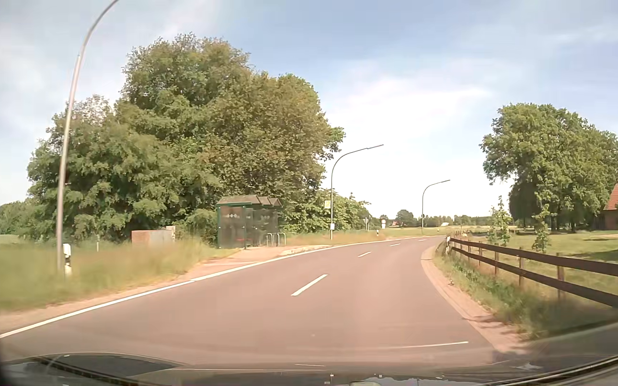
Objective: Follow the waypoints while adhering to traffic rules and regulations
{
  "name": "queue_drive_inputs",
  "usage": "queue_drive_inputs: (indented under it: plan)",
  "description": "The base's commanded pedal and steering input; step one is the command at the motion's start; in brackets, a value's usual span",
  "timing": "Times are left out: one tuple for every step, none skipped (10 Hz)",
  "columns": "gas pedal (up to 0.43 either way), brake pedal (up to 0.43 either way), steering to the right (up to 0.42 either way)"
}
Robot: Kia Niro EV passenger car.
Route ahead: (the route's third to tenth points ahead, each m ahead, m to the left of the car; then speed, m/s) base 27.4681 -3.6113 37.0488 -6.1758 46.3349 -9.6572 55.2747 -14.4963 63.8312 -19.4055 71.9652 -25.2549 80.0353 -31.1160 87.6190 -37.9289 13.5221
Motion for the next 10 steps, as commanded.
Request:
queue_drive_inputs:
  plan:
    - [0.189,0.0,0.059]
    - [0.189,0.0,0.06]
    - [0.189,0.0,0.06]
    - [0.189,0.0,0.06]
    - [0.189,0.0,0.06]
    - [0.189,0.0,0.06]
    - [0.189,0.0,0.06]
    - [0.189,0.0,0.059]
    - [0.189,0.0,0.058]
    - [0.189,0.0,0.055]
